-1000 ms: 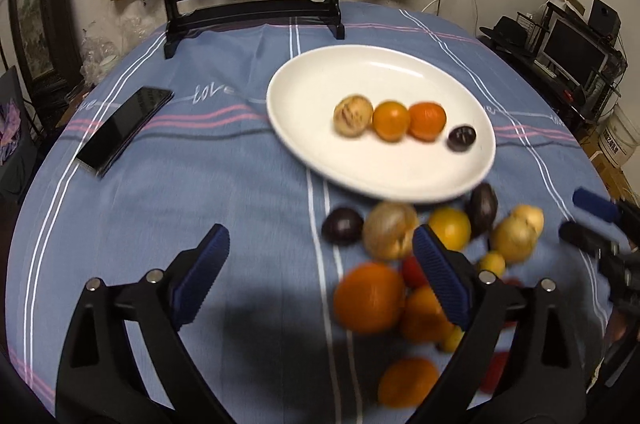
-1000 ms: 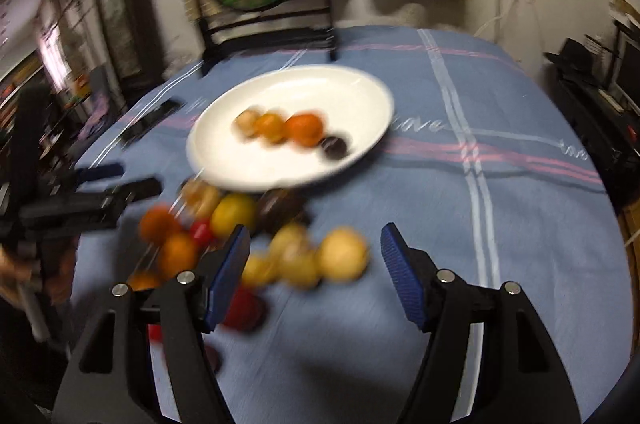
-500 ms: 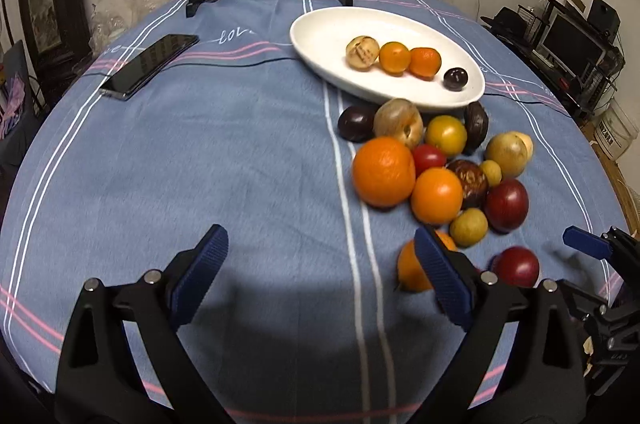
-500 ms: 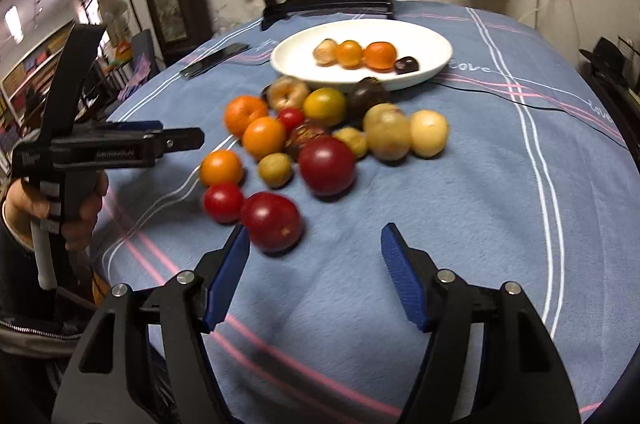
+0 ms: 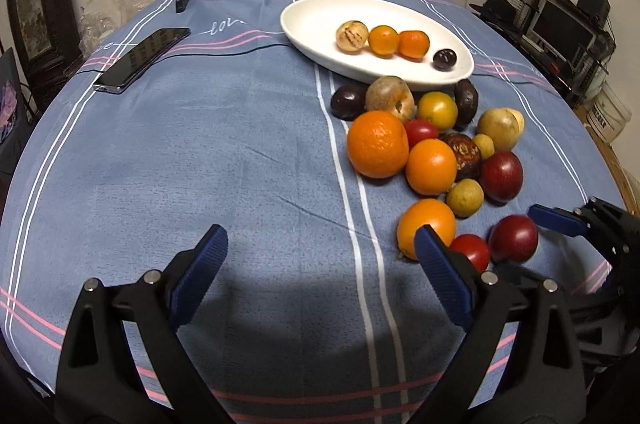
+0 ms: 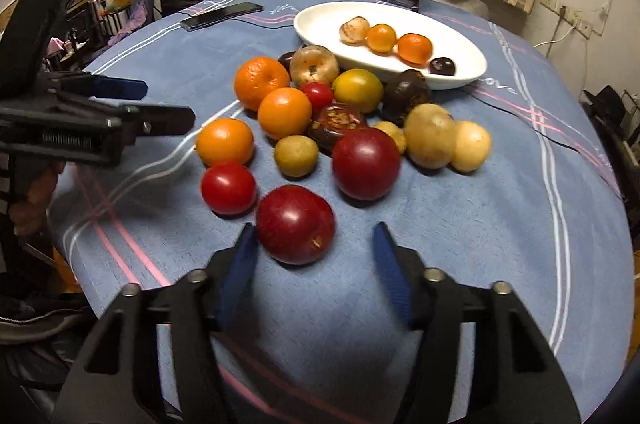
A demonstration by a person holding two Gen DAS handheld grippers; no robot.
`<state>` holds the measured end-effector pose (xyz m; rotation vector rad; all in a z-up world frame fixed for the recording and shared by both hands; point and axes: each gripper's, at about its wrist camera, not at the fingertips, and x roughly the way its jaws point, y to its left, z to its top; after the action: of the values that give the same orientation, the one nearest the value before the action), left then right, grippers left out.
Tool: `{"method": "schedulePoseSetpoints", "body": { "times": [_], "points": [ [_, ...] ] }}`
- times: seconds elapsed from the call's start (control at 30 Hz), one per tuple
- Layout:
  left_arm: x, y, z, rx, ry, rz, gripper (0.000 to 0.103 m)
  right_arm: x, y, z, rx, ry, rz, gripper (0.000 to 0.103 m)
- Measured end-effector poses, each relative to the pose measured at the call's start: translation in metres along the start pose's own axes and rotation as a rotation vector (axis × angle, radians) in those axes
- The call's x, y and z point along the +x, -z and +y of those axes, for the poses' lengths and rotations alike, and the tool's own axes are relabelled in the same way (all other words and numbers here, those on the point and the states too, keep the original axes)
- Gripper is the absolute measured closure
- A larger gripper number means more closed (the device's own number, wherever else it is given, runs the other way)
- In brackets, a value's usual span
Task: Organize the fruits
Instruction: 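Grasp a red plum with the right tool while the left grasps an orange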
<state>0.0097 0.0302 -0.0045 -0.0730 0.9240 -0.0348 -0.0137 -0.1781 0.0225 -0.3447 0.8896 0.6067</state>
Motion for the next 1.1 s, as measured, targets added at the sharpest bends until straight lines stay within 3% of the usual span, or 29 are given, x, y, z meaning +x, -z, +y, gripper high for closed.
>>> {"method": "schedulePoseSetpoints", "body": {
  "times": [0.07, 0.4, 0.53, 0.83, 0.9, 1.07, 1.1],
  "points": [
    [0.002, 0.001, -0.003, 0.017, 0.003, 0.011, 0.007, 0.002, -0.003, 0.003, -0.015, -0.024, -0.002, 0.063],
    [0.001, 0.013, -0.012, 0.095, 0.034, 0.037, 0.007, -0.009, 0.007, -0.02, 0.058, -0.066, -0.034, 0.063],
    [0.015, 0.015, -0.021, 0.133, -0.016, 0.077, 0.007, -0.019, 0.014, -0.029, 0.085, -0.057, -0.045, 0.063],
    [0.028, 0.005, -0.044, 0.223, -0.013, 0.037, 0.01, -0.023, 0.017, -0.034, 0.111, -0.077, -0.061, 0.063],
    [0.029, 0.001, -0.05, 0.24, 0.011, 0.029, 0.019, -0.023, 0.017, -0.034, 0.114, -0.078, -0.063, 0.063],
    [0.03, 0.0, -0.062, 0.262, 0.093, 0.011, 0.066, -0.024, 0.017, -0.038, 0.124, -0.076, -0.071, 0.063],
    [0.029, 0.001, -0.064, 0.27, 0.091, 0.007, 0.066, -0.025, 0.017, -0.039, 0.126, -0.075, -0.072, 0.063]
  ]
}}
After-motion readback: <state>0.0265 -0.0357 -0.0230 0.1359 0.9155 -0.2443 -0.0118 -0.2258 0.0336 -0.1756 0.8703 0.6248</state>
